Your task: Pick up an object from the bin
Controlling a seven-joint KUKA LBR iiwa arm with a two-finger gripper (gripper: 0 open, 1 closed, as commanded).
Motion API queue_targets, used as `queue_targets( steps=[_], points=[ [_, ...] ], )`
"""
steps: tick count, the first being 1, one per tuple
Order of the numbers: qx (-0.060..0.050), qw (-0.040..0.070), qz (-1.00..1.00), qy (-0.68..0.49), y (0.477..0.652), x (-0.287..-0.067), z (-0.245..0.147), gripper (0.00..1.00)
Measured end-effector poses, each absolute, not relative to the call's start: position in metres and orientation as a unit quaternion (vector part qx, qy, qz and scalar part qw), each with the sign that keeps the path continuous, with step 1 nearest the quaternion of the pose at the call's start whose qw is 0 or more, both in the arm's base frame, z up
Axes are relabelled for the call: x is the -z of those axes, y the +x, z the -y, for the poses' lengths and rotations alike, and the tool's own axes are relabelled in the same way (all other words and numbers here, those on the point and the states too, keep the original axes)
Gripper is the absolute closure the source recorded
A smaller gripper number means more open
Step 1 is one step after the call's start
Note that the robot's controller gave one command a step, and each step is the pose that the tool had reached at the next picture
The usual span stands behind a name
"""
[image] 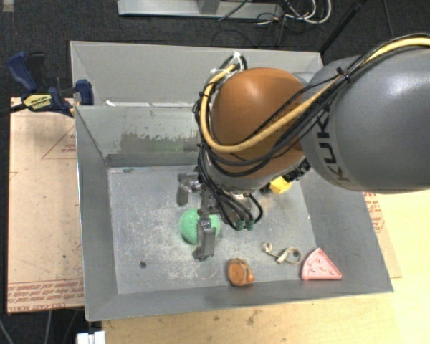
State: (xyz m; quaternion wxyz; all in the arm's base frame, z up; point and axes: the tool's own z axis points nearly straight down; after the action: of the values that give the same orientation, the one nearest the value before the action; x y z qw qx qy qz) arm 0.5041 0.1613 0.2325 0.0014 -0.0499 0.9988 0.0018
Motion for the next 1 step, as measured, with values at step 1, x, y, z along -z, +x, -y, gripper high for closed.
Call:
queue_targets(
  steps=[1],
  points=[
    [0.000, 0.001, -0.997, -0.081, 0.5139, -0.2324, -0.1256, 0.00]
  ],
)
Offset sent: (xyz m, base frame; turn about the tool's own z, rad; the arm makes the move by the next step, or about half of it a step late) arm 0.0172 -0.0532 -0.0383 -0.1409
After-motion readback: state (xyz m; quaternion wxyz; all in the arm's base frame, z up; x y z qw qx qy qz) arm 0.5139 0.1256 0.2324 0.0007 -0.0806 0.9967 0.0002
